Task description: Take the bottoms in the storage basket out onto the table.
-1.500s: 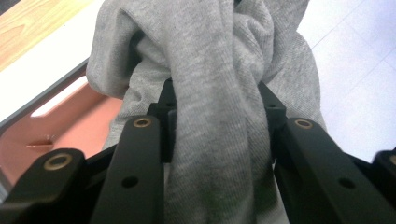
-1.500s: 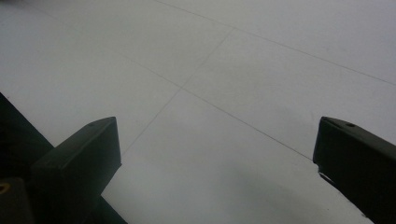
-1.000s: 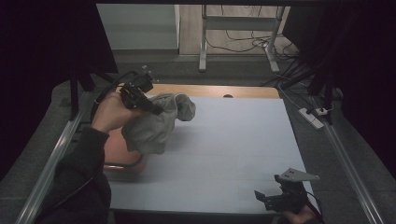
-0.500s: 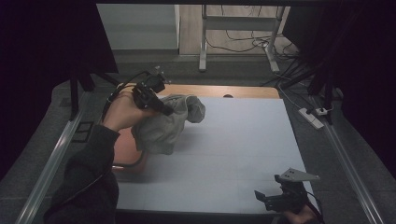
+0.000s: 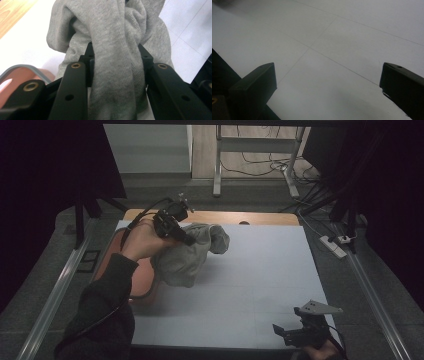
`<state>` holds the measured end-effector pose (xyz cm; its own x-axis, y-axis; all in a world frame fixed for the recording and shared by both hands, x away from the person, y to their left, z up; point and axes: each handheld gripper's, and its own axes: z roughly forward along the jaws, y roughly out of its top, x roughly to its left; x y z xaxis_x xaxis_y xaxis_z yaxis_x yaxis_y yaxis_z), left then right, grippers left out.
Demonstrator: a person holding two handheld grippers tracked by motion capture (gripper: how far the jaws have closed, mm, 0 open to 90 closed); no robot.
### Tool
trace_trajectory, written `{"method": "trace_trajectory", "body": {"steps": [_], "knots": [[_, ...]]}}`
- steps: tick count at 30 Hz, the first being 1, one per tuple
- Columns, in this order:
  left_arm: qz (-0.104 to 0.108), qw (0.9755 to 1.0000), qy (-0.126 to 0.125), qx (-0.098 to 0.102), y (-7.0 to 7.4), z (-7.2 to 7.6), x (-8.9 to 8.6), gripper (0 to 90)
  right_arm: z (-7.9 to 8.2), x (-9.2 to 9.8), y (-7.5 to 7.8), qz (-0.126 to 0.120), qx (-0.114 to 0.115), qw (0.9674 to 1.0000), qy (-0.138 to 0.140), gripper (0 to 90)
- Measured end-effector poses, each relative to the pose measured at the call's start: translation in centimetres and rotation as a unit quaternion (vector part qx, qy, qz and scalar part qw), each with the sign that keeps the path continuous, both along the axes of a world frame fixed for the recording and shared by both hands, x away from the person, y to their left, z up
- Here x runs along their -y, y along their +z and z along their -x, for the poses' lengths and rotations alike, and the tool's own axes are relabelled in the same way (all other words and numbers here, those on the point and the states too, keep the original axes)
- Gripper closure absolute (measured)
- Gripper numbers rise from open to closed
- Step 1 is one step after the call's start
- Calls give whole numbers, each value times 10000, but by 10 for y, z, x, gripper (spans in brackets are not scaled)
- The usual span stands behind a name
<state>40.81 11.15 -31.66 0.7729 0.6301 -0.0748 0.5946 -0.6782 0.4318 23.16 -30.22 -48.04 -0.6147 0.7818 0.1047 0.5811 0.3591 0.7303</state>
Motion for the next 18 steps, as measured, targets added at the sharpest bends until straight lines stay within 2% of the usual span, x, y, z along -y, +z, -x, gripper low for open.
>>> {"method": "trace_trajectory", "body": {"steps": [18], "knots": [[38,9996,-295,-27,-12,-2,30,628,0,0,0,-8,-4,10000,2,9]]}}
